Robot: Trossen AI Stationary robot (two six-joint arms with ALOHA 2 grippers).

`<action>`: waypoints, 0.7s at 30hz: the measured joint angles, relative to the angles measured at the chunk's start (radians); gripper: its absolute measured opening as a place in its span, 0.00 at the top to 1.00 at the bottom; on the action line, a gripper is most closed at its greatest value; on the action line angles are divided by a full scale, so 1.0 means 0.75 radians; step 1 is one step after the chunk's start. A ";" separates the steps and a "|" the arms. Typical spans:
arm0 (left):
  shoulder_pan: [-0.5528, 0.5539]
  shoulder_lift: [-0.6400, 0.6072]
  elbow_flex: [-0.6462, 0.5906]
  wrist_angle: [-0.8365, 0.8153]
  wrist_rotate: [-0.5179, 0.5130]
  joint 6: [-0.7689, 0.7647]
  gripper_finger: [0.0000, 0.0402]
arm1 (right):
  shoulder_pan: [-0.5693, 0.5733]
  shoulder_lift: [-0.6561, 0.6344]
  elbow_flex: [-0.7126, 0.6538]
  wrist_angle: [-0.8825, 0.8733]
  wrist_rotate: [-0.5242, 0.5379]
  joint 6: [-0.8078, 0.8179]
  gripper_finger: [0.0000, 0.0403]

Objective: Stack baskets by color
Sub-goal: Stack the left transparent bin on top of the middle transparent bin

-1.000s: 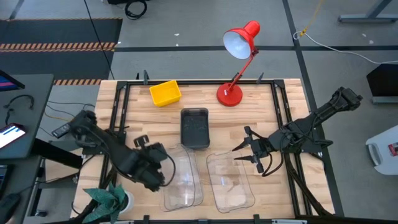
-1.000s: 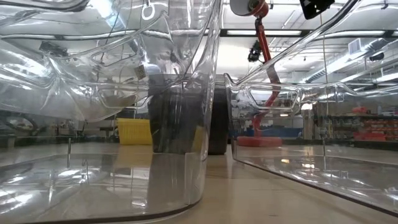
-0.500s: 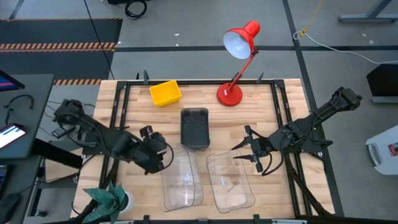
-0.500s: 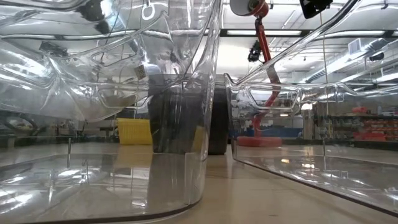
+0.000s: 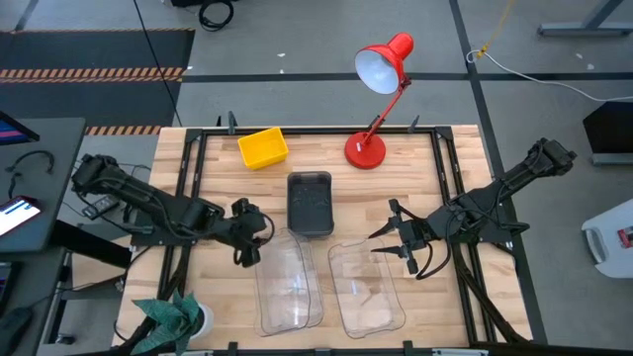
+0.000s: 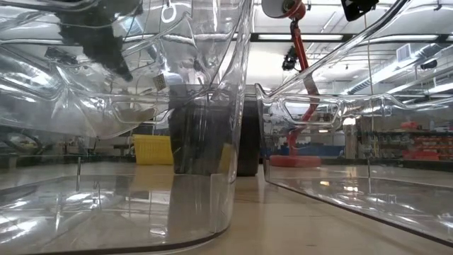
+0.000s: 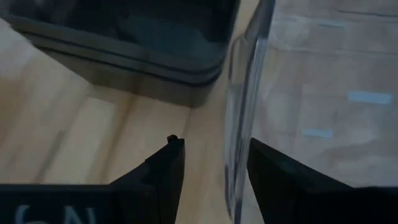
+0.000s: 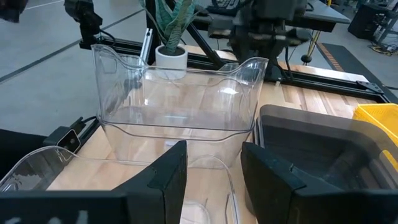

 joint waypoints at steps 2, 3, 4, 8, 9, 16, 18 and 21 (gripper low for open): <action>0.021 0.000 -0.038 0.059 0.067 0.000 0.57 | 0.000 0.000 0.000 0.000 0.000 0.000 0.61; 0.030 0.001 -0.050 0.077 0.102 -0.003 0.57 | 0.000 0.000 0.000 0.000 0.000 0.000 0.61; 0.038 0.003 -0.058 0.090 0.131 -0.012 0.58 | 0.000 0.000 0.000 0.000 0.000 0.000 0.61; 0.049 0.005 -0.060 0.146 0.192 -0.052 0.63 | 0.000 0.000 0.000 0.000 0.000 0.000 0.61; 0.049 0.005 -0.060 0.164 0.196 -0.053 0.65 | 0.000 0.000 0.000 0.001 0.000 0.000 0.61; 0.045 0.019 -0.060 0.168 0.197 -0.057 0.80 | 0.000 0.000 0.000 0.010 0.000 -0.001 0.61; 0.045 0.024 -0.059 0.167 0.197 -0.056 0.85 | 0.000 0.000 0.000 0.010 0.000 -0.001 0.61; 0.046 0.023 -0.058 0.163 0.197 -0.057 0.92 | 0.000 0.000 0.000 0.010 0.000 -0.001 0.61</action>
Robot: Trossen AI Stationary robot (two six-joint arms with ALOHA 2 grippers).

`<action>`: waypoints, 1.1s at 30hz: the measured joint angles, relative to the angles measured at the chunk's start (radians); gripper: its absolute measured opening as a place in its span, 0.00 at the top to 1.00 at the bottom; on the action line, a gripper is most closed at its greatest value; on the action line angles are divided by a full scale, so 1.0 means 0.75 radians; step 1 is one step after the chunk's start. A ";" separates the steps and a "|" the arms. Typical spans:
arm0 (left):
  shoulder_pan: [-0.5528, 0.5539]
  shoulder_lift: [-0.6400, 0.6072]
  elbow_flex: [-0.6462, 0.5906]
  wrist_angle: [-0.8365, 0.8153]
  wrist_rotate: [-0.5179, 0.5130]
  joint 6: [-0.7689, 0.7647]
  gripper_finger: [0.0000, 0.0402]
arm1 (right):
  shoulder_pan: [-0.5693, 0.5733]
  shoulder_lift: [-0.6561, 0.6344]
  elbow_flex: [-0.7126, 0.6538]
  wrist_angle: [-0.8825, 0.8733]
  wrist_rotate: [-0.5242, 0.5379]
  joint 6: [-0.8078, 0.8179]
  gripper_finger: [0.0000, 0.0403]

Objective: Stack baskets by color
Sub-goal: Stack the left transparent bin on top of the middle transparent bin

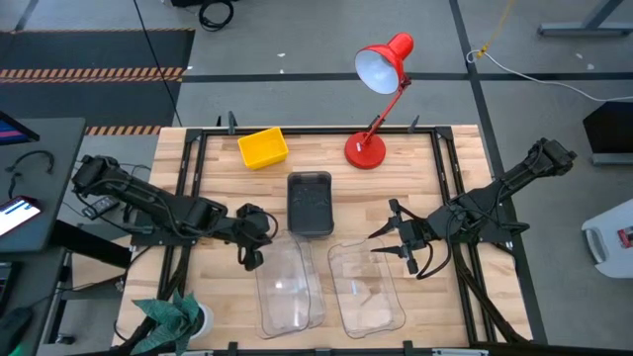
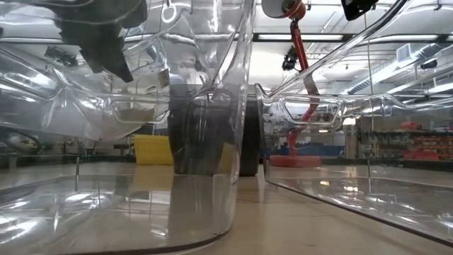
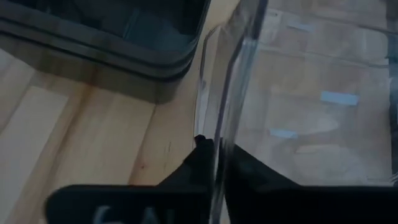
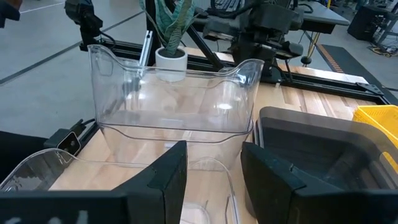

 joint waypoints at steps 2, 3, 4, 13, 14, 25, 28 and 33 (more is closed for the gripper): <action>-0.004 0.000 0.023 -0.030 0.006 0.006 0.97 | 0.000 0.000 0.000 0.000 0.000 0.000 0.61; -0.009 0.000 0.043 -0.049 0.010 0.007 0.98 | 0.000 0.000 0.000 0.000 0.000 0.000 0.61; -0.012 0.001 0.067 -0.079 0.013 0.007 0.98 | 0.000 0.000 0.000 0.000 0.000 0.000 0.61; -0.018 0.004 0.186 -0.327 0.097 -0.171 0.99 | 0.000 0.000 0.000 0.020 0.000 -0.012 0.61; -0.018 0.009 0.186 -0.327 0.120 -0.184 0.99 | 0.000 0.000 0.000 0.022 0.000 -0.018 0.61; 0.002 0.100 0.296 -0.462 0.270 -0.199 0.99 | 0.001 -0.001 0.000 0.057 0.000 -0.030 0.61; 0.002 0.153 0.313 -0.477 0.282 -0.179 0.99 | 0.000 -0.001 0.000 0.062 0.000 -0.035 0.61; 0.004 0.224 0.314 -0.495 0.324 -0.179 0.98 | 0.000 -0.001 0.001 0.061 -0.006 -0.035 0.61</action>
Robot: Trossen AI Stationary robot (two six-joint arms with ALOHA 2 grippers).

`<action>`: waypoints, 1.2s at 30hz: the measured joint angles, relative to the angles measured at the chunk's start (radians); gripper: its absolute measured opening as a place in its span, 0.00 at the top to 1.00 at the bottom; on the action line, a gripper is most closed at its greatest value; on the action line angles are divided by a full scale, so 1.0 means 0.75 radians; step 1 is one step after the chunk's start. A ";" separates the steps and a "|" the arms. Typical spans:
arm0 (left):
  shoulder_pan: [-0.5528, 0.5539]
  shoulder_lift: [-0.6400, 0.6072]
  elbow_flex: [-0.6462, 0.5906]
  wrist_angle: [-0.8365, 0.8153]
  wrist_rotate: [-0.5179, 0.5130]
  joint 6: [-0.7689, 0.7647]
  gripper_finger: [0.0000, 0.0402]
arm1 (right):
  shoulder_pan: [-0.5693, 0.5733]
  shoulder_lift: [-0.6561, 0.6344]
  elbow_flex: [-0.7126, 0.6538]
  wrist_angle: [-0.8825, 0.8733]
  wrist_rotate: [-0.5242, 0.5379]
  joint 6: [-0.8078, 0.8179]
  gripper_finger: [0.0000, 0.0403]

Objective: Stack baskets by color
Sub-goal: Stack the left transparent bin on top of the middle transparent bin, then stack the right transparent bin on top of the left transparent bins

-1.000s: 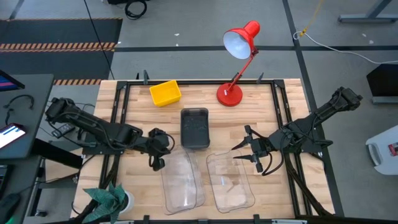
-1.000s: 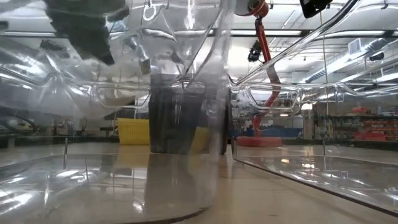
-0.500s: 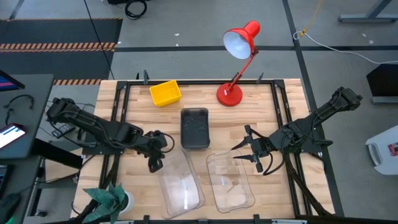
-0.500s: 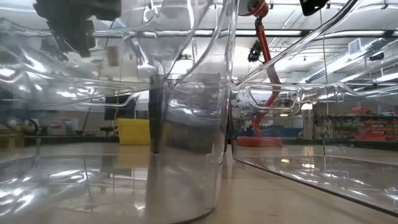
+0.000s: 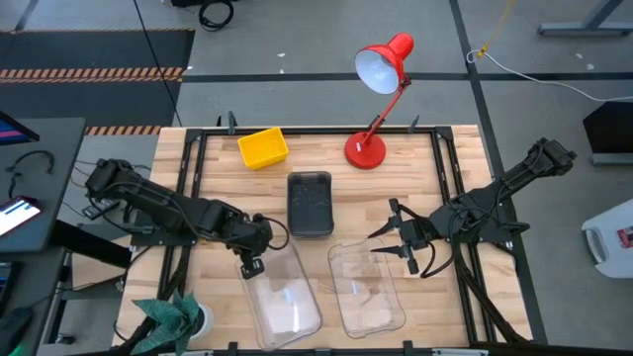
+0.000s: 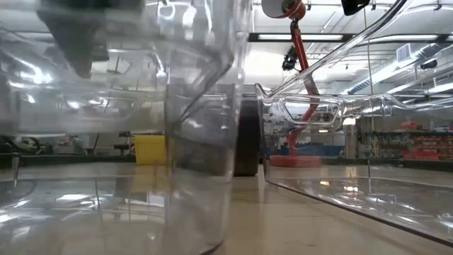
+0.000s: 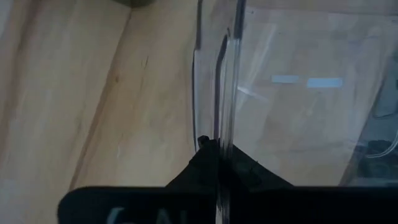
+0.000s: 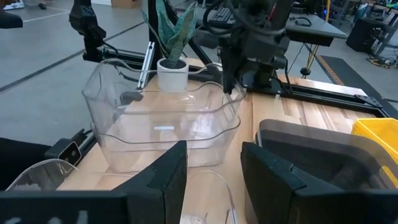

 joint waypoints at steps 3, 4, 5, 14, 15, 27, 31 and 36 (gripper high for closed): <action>0.003 0.009 0.000 0.008 0.009 0.003 0.96 | 0.000 0.000 0.000 0.000 -0.003 0.003 0.61; 0.003 0.010 0.001 0.020 0.009 0.003 0.94 | 0.000 0.000 0.000 -0.001 -0.005 0.005 0.61; 0.003 0.014 0.001 0.030 0.009 0.003 0.91 | 0.000 0.000 0.000 -0.001 -0.005 0.007 0.61; 0.003 0.018 0.001 0.026 -0.024 -0.030 0.65 | 0.000 0.000 0.000 -0.016 -0.005 0.031 0.61; 0.002 0.016 0.005 0.023 -0.041 -0.030 0.63 | 0.001 0.000 0.000 -0.020 -0.005 0.051 0.61; -0.149 0.010 0.094 0.128 -0.340 0.050 0.62 | 0.147 0.368 0.156 -0.074 0.051 0.204 0.65; -0.190 0.010 0.093 0.137 -0.344 0.021 0.64 | 0.207 0.496 0.309 -0.250 0.075 0.260 0.65; -0.244 0.010 0.093 0.180 -0.449 -0.027 0.64 | 0.268 0.651 0.485 -0.447 0.062 0.364 0.65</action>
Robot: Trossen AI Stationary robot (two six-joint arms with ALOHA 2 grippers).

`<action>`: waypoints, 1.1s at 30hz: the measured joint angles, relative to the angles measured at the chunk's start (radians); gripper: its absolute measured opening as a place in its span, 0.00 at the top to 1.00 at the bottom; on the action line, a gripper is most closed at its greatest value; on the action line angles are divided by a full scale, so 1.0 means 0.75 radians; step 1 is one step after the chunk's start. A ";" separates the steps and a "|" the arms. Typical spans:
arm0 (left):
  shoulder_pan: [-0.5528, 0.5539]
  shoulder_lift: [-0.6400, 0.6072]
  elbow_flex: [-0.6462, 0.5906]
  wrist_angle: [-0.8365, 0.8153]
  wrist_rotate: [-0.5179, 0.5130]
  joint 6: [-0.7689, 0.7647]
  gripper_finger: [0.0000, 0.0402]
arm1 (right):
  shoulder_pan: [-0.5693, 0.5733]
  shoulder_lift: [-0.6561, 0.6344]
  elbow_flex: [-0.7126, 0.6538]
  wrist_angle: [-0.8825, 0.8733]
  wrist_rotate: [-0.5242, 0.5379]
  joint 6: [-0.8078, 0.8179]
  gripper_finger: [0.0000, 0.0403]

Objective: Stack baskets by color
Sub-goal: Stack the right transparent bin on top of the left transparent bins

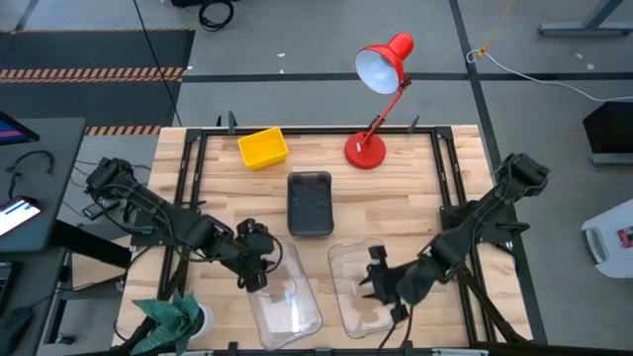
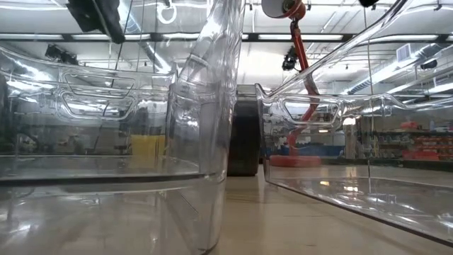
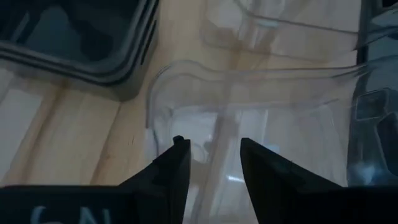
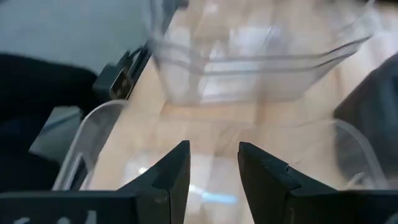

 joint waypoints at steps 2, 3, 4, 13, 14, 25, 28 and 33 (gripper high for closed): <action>-0.019 0.000 0.000 0.023 -0.018 -0.011 0.63 | 0.024 0.056 0.075 -0.088 -0.017 0.044 0.65; -0.026 0.000 0.000 0.026 -0.018 -0.024 0.62 | 0.036 0.083 0.116 -0.121 -0.021 0.065 0.65; -0.029 0.000 0.000 0.024 -0.017 -0.032 0.62 | 0.049 0.111 0.154 -0.149 -0.022 0.081 0.65; -0.038 0.000 -0.001 0.027 -0.028 -0.065 0.61 | 0.136 0.325 0.448 -0.440 -0.062 0.198 0.61; -0.038 0.000 -0.001 0.029 -0.045 -0.065 0.61 | 0.142 0.346 0.477 -0.474 -0.074 0.212 0.60; -0.038 0.000 -0.001 0.029 -0.094 -0.064 0.61 | 0.205 0.476 0.700 -0.720 -0.113 0.322 0.41; -0.037 0.000 -0.002 0.029 -0.094 -0.064 0.61 | 0.214 0.505 0.699 -0.733 -0.129 0.339 0.40; -0.033 0.000 -0.002 0.025 -0.095 -0.065 0.61 | 0.229 0.535 0.686 -0.721 -0.162 0.381 0.39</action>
